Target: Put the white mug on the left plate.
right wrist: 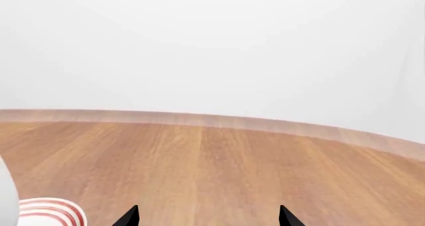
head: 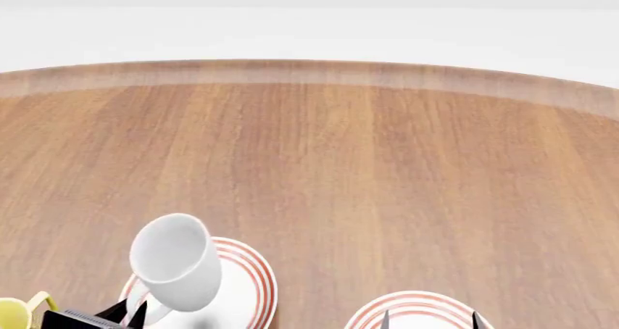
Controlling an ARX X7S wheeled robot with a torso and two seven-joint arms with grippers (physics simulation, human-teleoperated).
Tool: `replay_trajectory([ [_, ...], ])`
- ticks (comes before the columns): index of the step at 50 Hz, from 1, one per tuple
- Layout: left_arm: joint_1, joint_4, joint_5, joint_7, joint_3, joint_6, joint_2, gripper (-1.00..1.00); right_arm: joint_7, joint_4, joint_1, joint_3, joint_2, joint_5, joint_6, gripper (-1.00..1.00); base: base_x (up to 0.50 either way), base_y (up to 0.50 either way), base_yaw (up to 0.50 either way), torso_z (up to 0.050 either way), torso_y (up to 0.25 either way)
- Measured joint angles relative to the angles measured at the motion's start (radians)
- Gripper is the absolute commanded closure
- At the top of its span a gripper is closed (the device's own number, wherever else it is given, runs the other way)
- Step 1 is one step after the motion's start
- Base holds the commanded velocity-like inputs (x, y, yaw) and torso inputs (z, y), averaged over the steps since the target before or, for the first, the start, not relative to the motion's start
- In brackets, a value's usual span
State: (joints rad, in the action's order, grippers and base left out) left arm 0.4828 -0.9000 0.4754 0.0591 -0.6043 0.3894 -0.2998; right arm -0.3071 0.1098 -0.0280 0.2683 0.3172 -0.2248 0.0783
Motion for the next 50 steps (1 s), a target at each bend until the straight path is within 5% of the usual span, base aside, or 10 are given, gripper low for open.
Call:
replay_trajectory([
  [41, 0.127, -0.359, -0.025, 0.081, 0.025, 0.127, 0.123, 1.0, -0.008, -0.006, 0.001, 0.006, 0.009, -0.008, 0.013, -1.0, 0.0, 0.0, 0.0, 0.0, 0.0],
  [42, 0.128, -0.364, -0.027, 0.08, 0.027, 0.128, 0.125, -1.0, -0.009, -0.006, 0.001, 0.006, 0.009, -0.008, 0.013, -1.0, 0.0, 0.0, 0.0, 0.0, 0.0],
  [50, 0.137, -0.384, -0.038, 0.076, 0.053, 0.135, 0.133, -1.0, -0.01, -0.008, 0.002, 0.008, 0.01, -0.009, 0.014, -1.0, 0.0, 0.0, 0.0, 0.0, 0.0],
])
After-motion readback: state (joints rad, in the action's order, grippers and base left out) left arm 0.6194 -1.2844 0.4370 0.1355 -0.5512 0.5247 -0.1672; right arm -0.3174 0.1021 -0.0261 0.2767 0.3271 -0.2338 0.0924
